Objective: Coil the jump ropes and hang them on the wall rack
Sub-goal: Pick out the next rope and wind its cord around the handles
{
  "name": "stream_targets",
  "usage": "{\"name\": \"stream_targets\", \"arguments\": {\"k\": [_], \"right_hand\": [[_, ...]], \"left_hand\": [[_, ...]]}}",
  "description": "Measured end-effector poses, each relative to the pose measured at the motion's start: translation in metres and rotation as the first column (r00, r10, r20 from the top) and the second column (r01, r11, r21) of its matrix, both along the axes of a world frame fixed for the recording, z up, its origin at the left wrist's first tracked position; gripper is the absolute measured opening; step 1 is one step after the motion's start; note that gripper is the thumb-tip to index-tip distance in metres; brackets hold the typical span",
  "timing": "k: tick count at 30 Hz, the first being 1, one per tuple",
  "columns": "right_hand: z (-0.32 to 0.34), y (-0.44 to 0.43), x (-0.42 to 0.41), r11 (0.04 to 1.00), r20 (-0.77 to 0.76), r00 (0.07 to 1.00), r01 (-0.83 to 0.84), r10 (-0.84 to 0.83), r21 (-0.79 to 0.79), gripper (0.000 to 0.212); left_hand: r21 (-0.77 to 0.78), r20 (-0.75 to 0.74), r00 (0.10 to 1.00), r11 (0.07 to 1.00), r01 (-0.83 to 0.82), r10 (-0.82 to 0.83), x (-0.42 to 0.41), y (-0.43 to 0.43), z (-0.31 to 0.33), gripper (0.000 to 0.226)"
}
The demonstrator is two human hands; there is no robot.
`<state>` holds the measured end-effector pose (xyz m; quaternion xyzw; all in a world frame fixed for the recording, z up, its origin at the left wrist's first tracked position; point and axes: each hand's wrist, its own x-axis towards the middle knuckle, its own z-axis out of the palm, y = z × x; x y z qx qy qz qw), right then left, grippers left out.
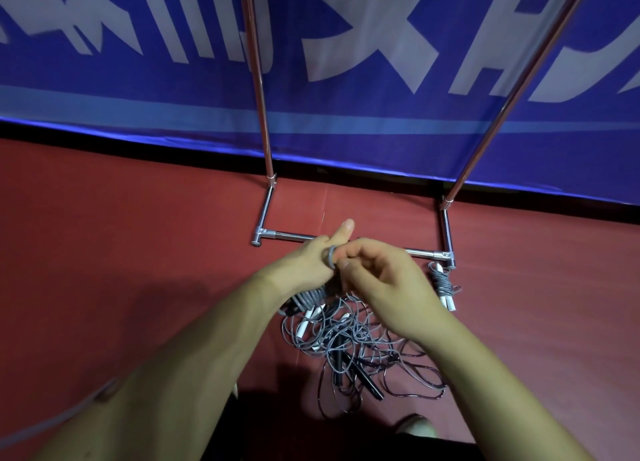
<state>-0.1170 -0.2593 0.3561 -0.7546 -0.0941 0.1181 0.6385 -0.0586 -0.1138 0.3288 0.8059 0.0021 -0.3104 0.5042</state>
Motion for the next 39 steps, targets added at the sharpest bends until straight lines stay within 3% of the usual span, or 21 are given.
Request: {"name": "stream_targets", "arguments": {"k": [3, 9, 11, 13, 16, 18, 20, 23, 26, 29, 31, 33, 36, 37, 39], "right_hand": [[0.003, -0.016, 0.009, 0.996, 0.033, 0.996, 0.086, -0.085, -0.01, 0.023], [0.0, -0.036, 0.021, 0.957, 0.005, 0.965, 0.262, -0.263, -0.127, 0.026], [-0.003, -0.032, 0.021, 0.946, -0.043, 0.969, 0.228, -0.244, -0.232, 0.017], [-0.006, -0.027, 0.019, 0.948, -0.169, 0.968, 0.129, -0.184, -0.29, 0.014], [-0.007, -0.023, 0.014, 0.981, -0.432, 0.9, -0.026, -0.062, -0.195, 0.031], [-0.009, -0.024, 0.013, 0.982, -0.477, 0.879, -0.079, -0.013, -0.172, 0.03], [-0.012, -0.026, 0.014, 0.98, -0.499, 0.866, -0.08, -0.022, -0.182, 0.029], [-0.012, -0.025, 0.016, 0.999, -0.627, 0.778, -0.038, 0.051, 0.034, 0.04], [-0.01, -0.022, 0.019, 0.991, -0.542, 0.84, 0.084, -0.013, 0.105, 0.04], [-0.013, -0.02, 0.02, 0.983, -0.304, 0.94, 0.176, -0.155, 0.045, 0.039], [-0.016, -0.02, 0.02, 0.977, -0.134, 0.968, 0.211, -0.211, -0.014, 0.053], [-0.018, -0.02, 0.021, 0.966, -0.031, 0.965, 0.258, -0.259, -0.016, 0.066], [-0.018, -0.02, 0.022, 0.95, 0.069, 0.948, 0.313, -0.311, -0.012, 0.072], [-0.018, -0.019, 0.021, 0.946, 0.101, 0.942, 0.324, -0.32, -0.026, 0.073], [-0.017, -0.018, 0.02, 0.937, 0.153, 0.93, 0.345, -0.334, -0.055, 0.074]], "left_hand": [[-0.158, -0.212, 0.977, 0.986, -0.058, 0.024, 0.003, 0.002, 0.007, 0.048], [-0.119, -0.348, 0.918, 0.98, 0.158, -0.19, 0.005, 0.016, 0.012, 0.049], [-0.03, -0.263, 0.938, 0.974, 0.225, -0.225, 0.004, 0.014, 0.01, 0.059], [0.127, -0.148, 0.938, 0.935, 0.332, -0.314, 0.005, 0.014, 0.011, 0.084], [0.195, -0.082, 0.91, 0.889, 0.414, -0.406, 0.001, 0.013, 0.015, 0.081], [0.215, 0.01, 0.894, 0.874, 0.435, -0.448, -0.006, 0.009, 0.017, 0.078], [0.298, 0.174, 0.86, 0.858, 0.418, -0.48, -0.009, 0.006, 0.018, 0.08], [0.446, 0.423, 0.72, 0.818, 0.363, -0.55, -0.011, 0.001, 0.021, 0.084], [0.422, 0.599, 0.611, 0.853, 0.307, -0.517, -0.011, -0.003, 0.022, 0.078], [0.434, 0.706, 0.506, 0.867, 0.246, -0.497, -0.007, 0.0, 0.02, 0.082], [0.332, 0.704, 0.603, 0.925, 0.186, -0.374, -0.004, 0.003, 0.022, 0.085], [0.064, 0.692, 0.721, 0.997, -0.034, -0.02, -0.001, 0.003, 0.026, 0.082], [-0.155, 0.627, 0.629, 0.865, -0.477, 0.46, 0.0, -0.005, 0.029, 0.072], [-0.194, 0.5, 0.654, 0.809, -0.555, 0.569, 0.0, -0.007, 0.031, 0.07], [-0.286, 0.015, 0.755, 0.726, -0.625, 0.656, 0.0, -0.01, 0.037, 0.054]]}}
